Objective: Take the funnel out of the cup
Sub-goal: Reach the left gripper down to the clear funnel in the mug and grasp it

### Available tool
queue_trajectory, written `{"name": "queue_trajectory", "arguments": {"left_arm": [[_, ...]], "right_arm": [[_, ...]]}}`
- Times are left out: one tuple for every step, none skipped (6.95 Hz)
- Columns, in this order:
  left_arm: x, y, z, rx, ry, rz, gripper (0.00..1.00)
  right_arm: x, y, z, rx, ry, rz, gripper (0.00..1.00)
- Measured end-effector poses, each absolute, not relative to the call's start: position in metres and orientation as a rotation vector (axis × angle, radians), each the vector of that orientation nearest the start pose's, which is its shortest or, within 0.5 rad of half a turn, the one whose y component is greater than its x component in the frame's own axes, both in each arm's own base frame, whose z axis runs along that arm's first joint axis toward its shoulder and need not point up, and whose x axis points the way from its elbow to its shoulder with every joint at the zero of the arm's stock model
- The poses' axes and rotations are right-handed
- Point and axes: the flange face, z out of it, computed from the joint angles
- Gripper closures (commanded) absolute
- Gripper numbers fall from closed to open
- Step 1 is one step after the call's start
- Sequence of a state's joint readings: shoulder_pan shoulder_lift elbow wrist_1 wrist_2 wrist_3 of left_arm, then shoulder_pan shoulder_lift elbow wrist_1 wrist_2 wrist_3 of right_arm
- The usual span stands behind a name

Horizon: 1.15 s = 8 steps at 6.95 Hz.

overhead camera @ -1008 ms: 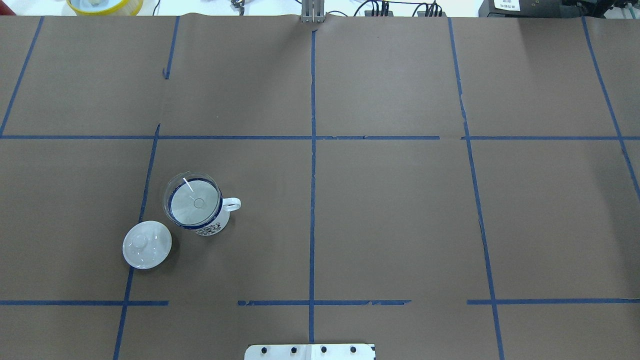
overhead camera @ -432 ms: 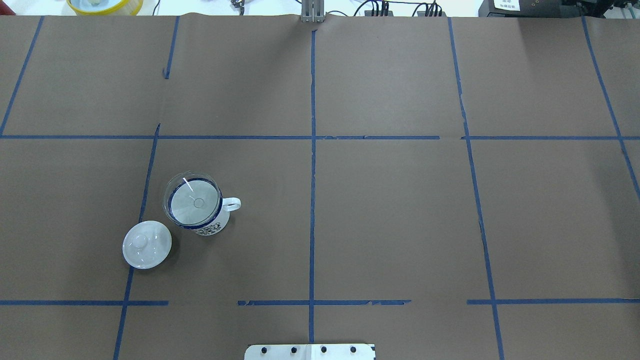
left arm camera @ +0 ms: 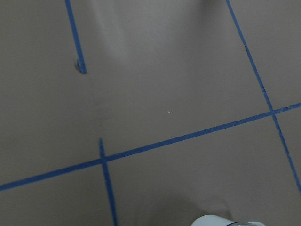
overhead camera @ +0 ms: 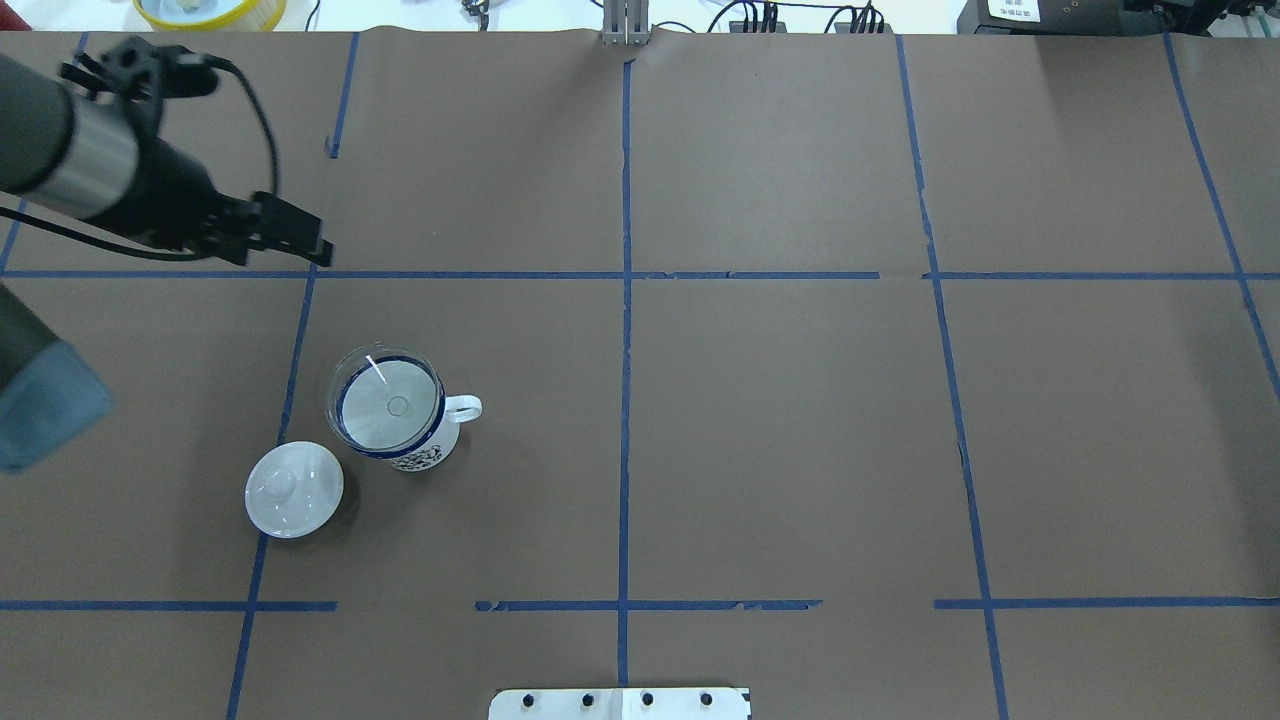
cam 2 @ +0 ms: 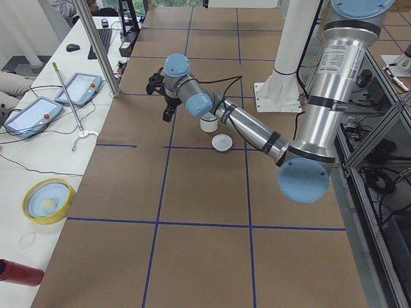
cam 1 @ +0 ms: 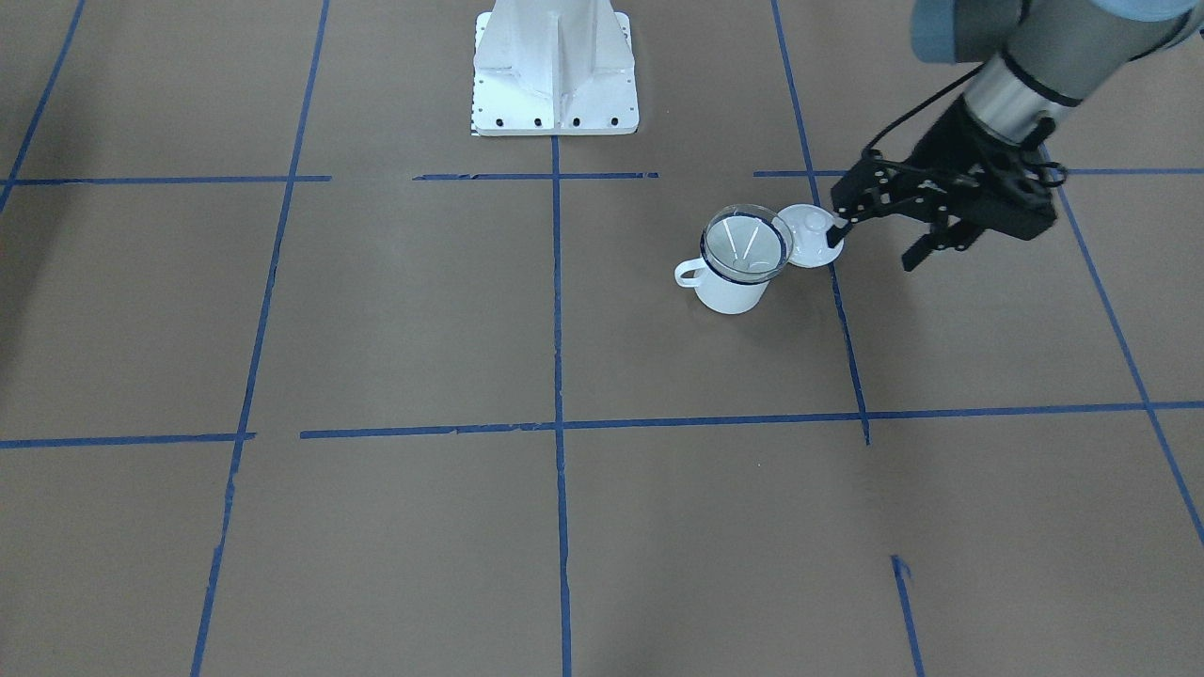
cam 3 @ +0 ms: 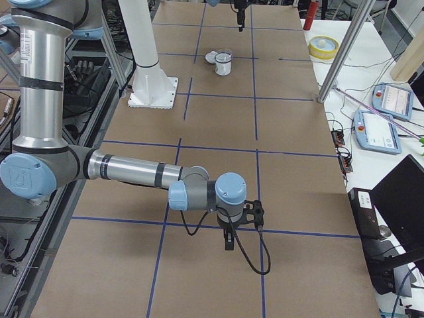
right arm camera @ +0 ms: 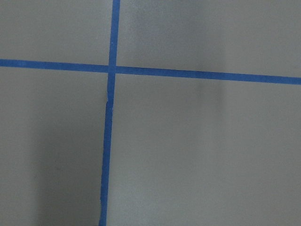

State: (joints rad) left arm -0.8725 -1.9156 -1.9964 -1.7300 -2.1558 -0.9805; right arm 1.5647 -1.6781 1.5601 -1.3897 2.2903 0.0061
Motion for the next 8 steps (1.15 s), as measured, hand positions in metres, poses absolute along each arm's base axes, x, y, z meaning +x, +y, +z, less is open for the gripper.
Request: {"name": "queue_trajectory", "arguments": {"left_arm": [[0.346, -0.455, 0.226, 0.154, 0.977, -0.044, 0.00], [0.391, -0.431, 0.208, 0.133, 0.930, -0.100, 0.00], [0.420, -0.413, 0.206, 0.131, 0.893, -0.141, 0.00], [0.443, -0.401, 0.212, 0.132, 0.856, -0.164, 0.04], [0.459, -0.394, 0.221, 0.138, 0.822, -0.174, 0.21], [0.467, -0.391, 0.227, 0.139, 0.794, -0.179, 0.41], [0.470, -0.390, 0.231, 0.134, 0.768, -0.182, 0.69], [0.470, -0.388, 0.232, 0.132, 0.757, -0.182, 0.87]], "right_arm": [[0.065, -0.449, 0.700, 0.056, -0.720, -0.023, 0.00], [0.065, -0.449, 0.700, 0.056, -0.720, -0.023, 0.00], [0.065, -0.449, 0.700, 0.056, -0.720, -0.023, 0.00], [0.065, -0.449, 0.700, 0.056, -0.720, -0.023, 0.00], [0.065, -0.449, 0.700, 0.056, -0.720, -0.023, 0.00], [0.065, -0.449, 0.700, 0.056, -0.720, -0.023, 0.00], [0.065, -0.449, 0.700, 0.056, -0.720, -0.023, 0.00], [0.065, -0.449, 0.700, 0.056, -0.720, -0.023, 0.00]]}}
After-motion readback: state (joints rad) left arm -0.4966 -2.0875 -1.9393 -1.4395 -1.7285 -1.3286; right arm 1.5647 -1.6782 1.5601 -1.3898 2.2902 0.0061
